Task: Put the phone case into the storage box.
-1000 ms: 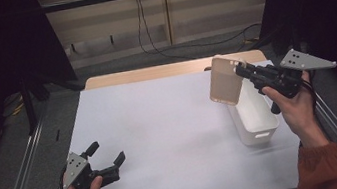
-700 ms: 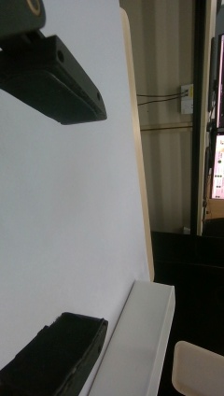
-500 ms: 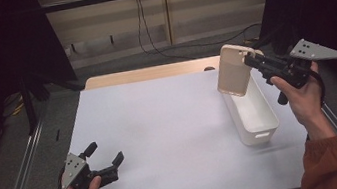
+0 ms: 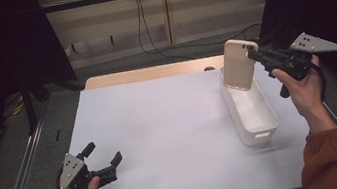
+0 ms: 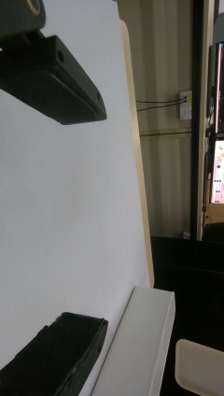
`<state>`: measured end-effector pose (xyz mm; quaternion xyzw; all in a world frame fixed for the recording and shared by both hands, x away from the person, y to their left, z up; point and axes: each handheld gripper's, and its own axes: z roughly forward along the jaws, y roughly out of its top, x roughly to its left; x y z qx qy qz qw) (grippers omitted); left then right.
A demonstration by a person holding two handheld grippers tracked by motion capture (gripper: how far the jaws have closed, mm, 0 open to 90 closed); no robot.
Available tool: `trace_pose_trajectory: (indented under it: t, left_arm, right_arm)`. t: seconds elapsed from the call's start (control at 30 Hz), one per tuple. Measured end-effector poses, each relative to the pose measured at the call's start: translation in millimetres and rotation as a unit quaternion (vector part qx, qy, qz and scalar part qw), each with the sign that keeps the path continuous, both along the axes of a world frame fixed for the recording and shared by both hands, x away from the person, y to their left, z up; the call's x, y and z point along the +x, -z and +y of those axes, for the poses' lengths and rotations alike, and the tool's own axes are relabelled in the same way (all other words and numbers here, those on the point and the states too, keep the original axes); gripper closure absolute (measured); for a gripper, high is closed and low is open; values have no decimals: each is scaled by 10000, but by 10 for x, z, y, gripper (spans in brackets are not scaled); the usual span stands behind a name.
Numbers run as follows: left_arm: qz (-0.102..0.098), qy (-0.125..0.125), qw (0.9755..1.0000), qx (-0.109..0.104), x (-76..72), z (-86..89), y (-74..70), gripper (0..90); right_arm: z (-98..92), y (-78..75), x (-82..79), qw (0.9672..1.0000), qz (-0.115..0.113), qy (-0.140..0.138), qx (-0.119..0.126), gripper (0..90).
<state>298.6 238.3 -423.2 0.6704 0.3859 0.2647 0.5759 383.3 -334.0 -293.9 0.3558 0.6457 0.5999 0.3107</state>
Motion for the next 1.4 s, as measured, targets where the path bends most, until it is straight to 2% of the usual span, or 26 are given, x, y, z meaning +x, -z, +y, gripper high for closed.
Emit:
trace_pose_trajectory:
  t: [0.53,0.87,0.97,1.4]
  left_arm:
    - [3,-23,10000,21,14,20,9,25]
    - [6,-35,10000,7,19,23,10,27]
    - [2,-47,10000,26,22,21,12,27]
    - [24,-23,10000,75,20,11,21,30]
  right_arm:
    - [-127,90,232,9998,72,194,24,805]
    - [-198,181,367,9999,112,63,-3,806]
    - [-232,207,396,9999,119,35,62,806]
    - [-245,351,514,9998,158,103,-23,806]
